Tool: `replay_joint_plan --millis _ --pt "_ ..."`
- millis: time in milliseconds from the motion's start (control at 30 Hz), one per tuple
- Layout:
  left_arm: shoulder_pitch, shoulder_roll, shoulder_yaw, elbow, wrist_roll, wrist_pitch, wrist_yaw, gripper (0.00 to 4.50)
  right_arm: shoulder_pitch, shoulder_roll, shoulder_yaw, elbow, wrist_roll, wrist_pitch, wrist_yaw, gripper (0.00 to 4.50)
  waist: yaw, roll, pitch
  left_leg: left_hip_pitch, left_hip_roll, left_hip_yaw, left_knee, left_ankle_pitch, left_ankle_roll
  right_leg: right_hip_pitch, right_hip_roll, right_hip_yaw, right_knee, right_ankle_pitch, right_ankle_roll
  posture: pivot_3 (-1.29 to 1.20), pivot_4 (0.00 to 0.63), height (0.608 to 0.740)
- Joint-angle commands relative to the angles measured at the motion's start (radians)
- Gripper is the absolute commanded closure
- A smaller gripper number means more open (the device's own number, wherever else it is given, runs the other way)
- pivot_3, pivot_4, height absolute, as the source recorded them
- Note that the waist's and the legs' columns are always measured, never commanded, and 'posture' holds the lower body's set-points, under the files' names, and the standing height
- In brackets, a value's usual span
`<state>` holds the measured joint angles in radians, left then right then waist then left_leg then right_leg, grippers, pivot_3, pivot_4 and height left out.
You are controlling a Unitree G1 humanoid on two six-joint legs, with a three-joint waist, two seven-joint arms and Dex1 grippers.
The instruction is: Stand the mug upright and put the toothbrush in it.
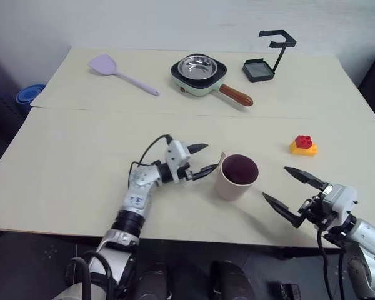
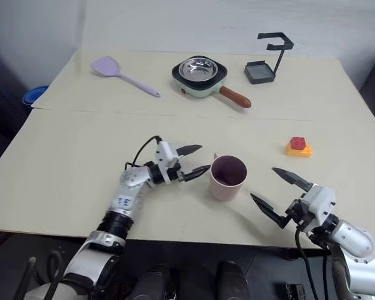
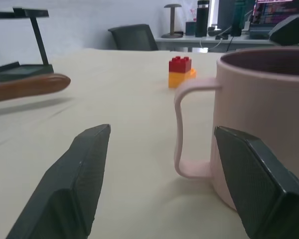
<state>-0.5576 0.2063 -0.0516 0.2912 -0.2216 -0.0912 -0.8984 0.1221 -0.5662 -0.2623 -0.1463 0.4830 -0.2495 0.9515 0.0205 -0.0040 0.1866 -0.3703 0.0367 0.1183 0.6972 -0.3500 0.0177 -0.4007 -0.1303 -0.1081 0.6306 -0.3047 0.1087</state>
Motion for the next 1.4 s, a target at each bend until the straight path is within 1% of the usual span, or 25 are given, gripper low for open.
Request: replay_joint_plan --millis 33,67,100,133,167,233,333,433,467,567,633,700,733,767,833,900,967,1033,1100,1200,1233,1300,1400 --pt "0.043 0.147 0.068 -0.204 -0.088 0.116 -0.068 0.93 -0.013 0.0 0.015 0.013 0.018 0.026 0.019 0.0 -0.007 0.0 0.0 0.0 0.002 0.0 0.0 0.0 0.0 0.0 0.001 0.0 0.001 0.0 0.0 0.0 0.15 0.74" --pt "0.07 0.206 0.094 -0.237 -0.105 0.143 -0.084 0.75 -0.023 0.0 0.02 0.018 0.023 0.035 0.023 0.0 -0.008 0.0 0.0 0.0 0.004 0.0 0.0 0.0 -0.001 0.001 0.001 0.0 0.003 0.0 0.0 0.0 0.15 0.74" --pt "0.087 0.241 0.11 -0.256 -0.116 0.159 -0.09 0.58 -0.028 0.0 0.023 0.021 0.025 0.039 0.025 0.0 -0.013 0.001 0.0 0.001 0.004 0.0 0.0 0.0 -0.001 0.001 0.001 0.0 0.003 0.0 0.0 0.0 0.15 0.74" --pt "0.125 0.296 0.164 -0.284 -0.159 0.199 -0.102 0.26 -0.046 0.005 0.016 0.023 0.04 0.038 0.025 0.0 -0.016 0.002 -0.001 0.001 0.004 0.0 0.0 0.0 -0.001 0.001 0.001 0.0 0.003 0.0 0.0 0.0 0.15 0.74" --pt "0.174 0.354 0.224 -0.306 -0.196 0.215 -0.128 0.04 -0.066 0.007 0.007 0.022 0.045 0.032 0.019 0.0 -0.024 0.002 -0.001 0.001 0.004 0.0 -0.001 0.0 -0.001 0.001 0.001 0.0 0.003 0.0 0.0 0.0 0.15 0.74" --pt "0.277 0.456 0.305 -0.333 -0.234 0.233 -0.182 0.04 -0.084 -0.003 -0.001 0.015 0.057 0.028 0.038 0.0 -0.029 0.002 -0.001 0.001 0.005 0.0 -0.001 0.0 -0.001 0.001 0.001 0.0 0.002 0.0 0.0 0.0 0.15 0.74" --pt "0.498 0.574 0.469 -0.36 -0.241 0.302 -0.183 0.04 -0.062 -0.054 -0.009 -0.009 0.123 0.067 0.144 0.0 -0.027 0.002 -0.001 0.001 0.007 0.0 -0.002 -0.001 -0.002 0.001 0.002 0.0 0.0 0.0 -0.001 0.0 0.15 0.74" --pt "0.671 0.633 0.6 -0.422 -0.246 0.399 -0.139 0.04 -0.055 -0.087 -0.027 -0.021 0.135 0.044 0.204 0.0 -0.021 0.002 -0.001 0.001 0.007 0.0 -0.004 -0.002 -0.001 0.001 0.002 -0.001 -0.003 0.0 -0.001 0.0 0.15 0.74" --pt "0.724 0.655 0.64 -0.454 -0.237 0.46 -0.111 0.04 -0.052 -0.098 -0.035 -0.031 0.141 0.042 0.219 0.0 -0.017 0.002 -0.001 0.001 0.007 0.0 -0.004 -0.002 0.0 0.001 0.001 -0.001 -0.003 0.0 -0.001 0.0 0.15 0.74" --pt "0.804 0.704 0.724 -0.539 -0.251 0.652 -0.037 0.04 -0.057 -0.12 -0.055 -0.067 0.165 0.056 0.234 0.0 -0.009 0.001 -0.001 0.001 0.005 -0.002 -0.003 -0.002 0.001 0.003 -0.001 -0.001 -0.005 0.0 -0.001 0.0 0.15 0.74" --pt "0.817 0.737 0.755 -0.603 -0.324 0.801 -0.031 0.04 -0.06 -0.131 -0.057 -0.087 0.17 0.074 0.238 0.0 -0.005 0.0 -0.001 0.002 0.005 -0.002 -0.003 -0.003 0.001 0.004 -0.002 0.0 -0.005 0.0 -0.001 0.0 0.15 0.74" --pt "0.815 0.763 0.762 -0.643 -0.384 0.909 -0.04 0.04 -0.06 -0.139 -0.052 -0.094 0.163 0.089 0.238 0.0 -0.005 0.0 -0.002 0.003 0.005 -0.003 -0.003 -0.003 -0.001 0.004 -0.002 0.002 -0.005 -0.001 -0.001 0.0 0.15 0.74" --pt "0.785 0.776 0.742 -0.669 -0.415 0.952 -0.031 0.04 -0.067 -0.136 -0.05 -0.095 0.17 0.09 0.244 0.0 -0.006 0.001 -0.002 0.002 0.005 -0.003 -0.003 -0.003 -0.001 0.004 -0.002 0.002 -0.005 -0.001 -0.001 0.0 0.15 0.74" --pt "0.708 0.788 0.686 -0.692 -0.448 1.009 0.005 0.04 -0.073 -0.135 -0.05 -0.1 0.172 0.099 0.237 0.0 -0.006 0.001 -0.002 0.003 0.005 -0.003 -0.004 -0.004 -0.001 0.004 -0.002 0.003 -0.005 -0.001 -0.002 0.0 0.15 0.74" --pt "0.535 0.819 0.522 -0.722 -0.444 1.115 0.093 0.04 -0.074 -0.141 -0.053 -0.115 0.194 0.141 0.227 0.0 0.003 0.001 -0.001 0.002 0.005 -0.004 -0.004 -0.003 -0.002 0.004 -0.002 0.003 -0.004 -0.002 -0.003 0.0 0.15 0.74" --pt "0.319 0.772 0.367 -0.714 -0.472 1.194 0.13 0.04 -0.073 -0.151 -0.066 -0.113 0.201 0.166 0.227 0.0 0.012 0.001 -0.002 0.002 0.004 -0.007 -0.003 -0.002 -0.003 0.005 -0.001 0.003 -0.003 -0.002 -0.003 0.0 0.15 0.74" --pt "0.134 0.706 0.236 -0.672 -0.469 1.263 0.168 0.04 -0.071 -0.157 -0.08 -0.102 0.192 0.169 0.23 0.0 0.006 0.001 -0.002 0.002 0.003 -0.007 -0.003 -0.002 -0.002 0.006 -0.001 0.003 -0.003 -0.001 -0.002 0.0 0.15 0.74" --pt "-0.014 0.655 0.102 -0.594 -0.395 1.324 0.236 0.04 -0.07 -0.155 -0.092 -0.091 0.182 0.168 0.226 0.0 0.005 0.001 -0.003 0.002 0.0 -0.005 -0.004 -0.001 -0.002 0.006 0.001 0.0 -0.001 0.0 -0.001 0.0 0.15 0.74" --pt "-0.143 0.613 -0.027 -0.497 -0.33 1.35 0.259 0.04 -0.071 -0.148 -0.1 -0.085 0.174 0.167 0.215 0.0 -0.003 0.0 -0.002 0.002 -0.003 -0.003 -0.004 -0.001 -0.002 0.005 0.002 0.0 -0.002 0.0 0.0 0.0 0.15 0.74" --pt "-0.288 0.573 -0.185 -0.367 -0.267 1.332 0.209 0.04 -0.064 -0.137 -0.1 -0.093 0.164 0.163 0.201 0.0 -0.007 0.0 -0.002 0.002 -0.003 -0.001 -0.005 -0.001 -0.002 0.004 0.003 0.001 -0.003 0.0 0.0 0.0 0.15 0.74" --pt "-0.326 0.577 -0.266 -0.334 -0.218 1.309 0.192 0.04 -0.064 -0.132 -0.097 -0.096 0.158 0.161 0.192 0.0 -0.007 0.0 -0.002 0.002 -0.003 0.0 -0.005 -0.001 -0.002 0.003 0.004 0.001 -0.003 0.0 0.0 0.0 0.15 0.74" --pt "-0.36 0.547 -0.349 -0.277 -0.166 1.252 0.163 0.04 -0.063 -0.119 -0.09 -0.104 0.143 0.154 0.171 0.0 -0.006 0.0 -0.002 0.002 -0.002 0.0 -0.005 -0.001 -0.002 0.003 0.004 0.002 -0.003 0.0 0.0 0.0 0.15 0.74" --pt "-0.383 0.47 -0.391 -0.201 -0.116 1.199 0.164 0.04 -0.072 -0.1 -0.07 -0.119 0.12 0.145 0.144 0.0 -0.001 0.0 -0.002 0.002 -0.002 0.0 -0.004 -0.001 -0.002 0.003 0.004 0.002 -0.003 0.0 0.001 0.0 0.15 0.74"
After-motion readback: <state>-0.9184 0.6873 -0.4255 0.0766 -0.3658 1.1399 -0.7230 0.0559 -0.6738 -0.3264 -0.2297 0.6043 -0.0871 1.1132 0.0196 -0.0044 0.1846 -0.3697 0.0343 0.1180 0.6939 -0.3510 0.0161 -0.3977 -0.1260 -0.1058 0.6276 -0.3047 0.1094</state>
